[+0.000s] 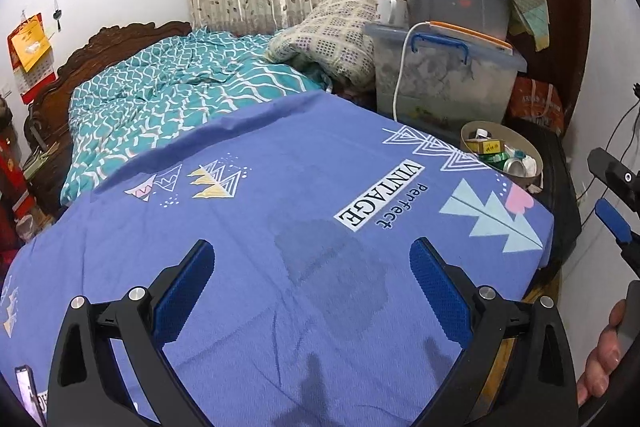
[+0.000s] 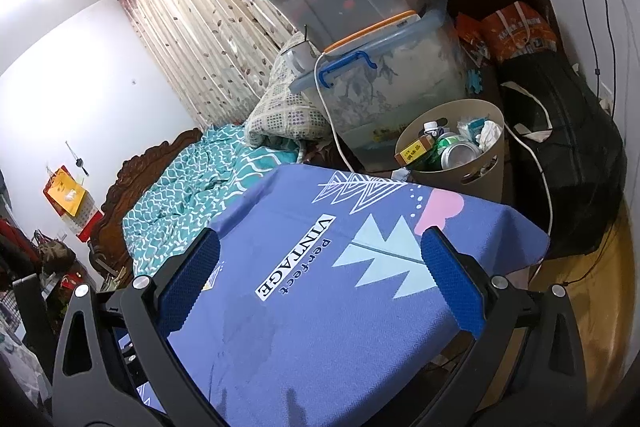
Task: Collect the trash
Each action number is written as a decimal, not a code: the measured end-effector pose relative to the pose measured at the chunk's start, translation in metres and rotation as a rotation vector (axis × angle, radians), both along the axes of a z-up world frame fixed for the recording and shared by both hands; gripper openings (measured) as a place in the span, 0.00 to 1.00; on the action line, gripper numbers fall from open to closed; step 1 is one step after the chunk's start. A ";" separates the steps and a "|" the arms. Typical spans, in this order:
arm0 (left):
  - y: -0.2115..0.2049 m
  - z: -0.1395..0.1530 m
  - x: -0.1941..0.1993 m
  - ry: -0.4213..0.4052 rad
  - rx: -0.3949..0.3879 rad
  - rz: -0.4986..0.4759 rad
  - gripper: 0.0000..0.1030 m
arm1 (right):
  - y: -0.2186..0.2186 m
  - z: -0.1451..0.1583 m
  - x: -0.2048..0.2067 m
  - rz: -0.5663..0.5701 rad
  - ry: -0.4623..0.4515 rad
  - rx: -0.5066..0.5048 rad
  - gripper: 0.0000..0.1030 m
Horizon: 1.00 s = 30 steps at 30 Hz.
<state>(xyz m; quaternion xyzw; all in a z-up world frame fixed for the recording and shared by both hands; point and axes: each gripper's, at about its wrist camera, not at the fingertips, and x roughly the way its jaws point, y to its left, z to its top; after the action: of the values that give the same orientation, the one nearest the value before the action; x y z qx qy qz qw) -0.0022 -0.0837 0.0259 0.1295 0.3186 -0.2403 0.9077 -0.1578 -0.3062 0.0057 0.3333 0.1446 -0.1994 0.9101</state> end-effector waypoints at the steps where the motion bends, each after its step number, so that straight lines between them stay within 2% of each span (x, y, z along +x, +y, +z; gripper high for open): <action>1: 0.000 0.000 0.000 0.005 0.002 -0.002 0.92 | 0.000 0.000 0.000 -0.001 0.000 0.002 0.97; 12: 0.001 0.001 -0.002 0.003 0.003 0.005 0.92 | 0.003 0.002 0.000 0.008 -0.008 -0.015 0.97; 25: 0.002 0.009 -0.013 -0.067 0.018 0.017 0.92 | 0.007 0.004 -0.001 0.006 -0.020 -0.044 0.97; 30: 0.002 0.006 -0.011 -0.045 0.023 0.021 0.92 | 0.009 0.004 -0.001 0.012 -0.021 -0.046 0.97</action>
<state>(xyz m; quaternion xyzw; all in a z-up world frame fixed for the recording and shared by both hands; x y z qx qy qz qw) -0.0135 -0.0818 0.0323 0.1418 0.3022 -0.2240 0.9156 -0.1588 -0.2972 0.0098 0.3132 0.1325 -0.1936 0.9203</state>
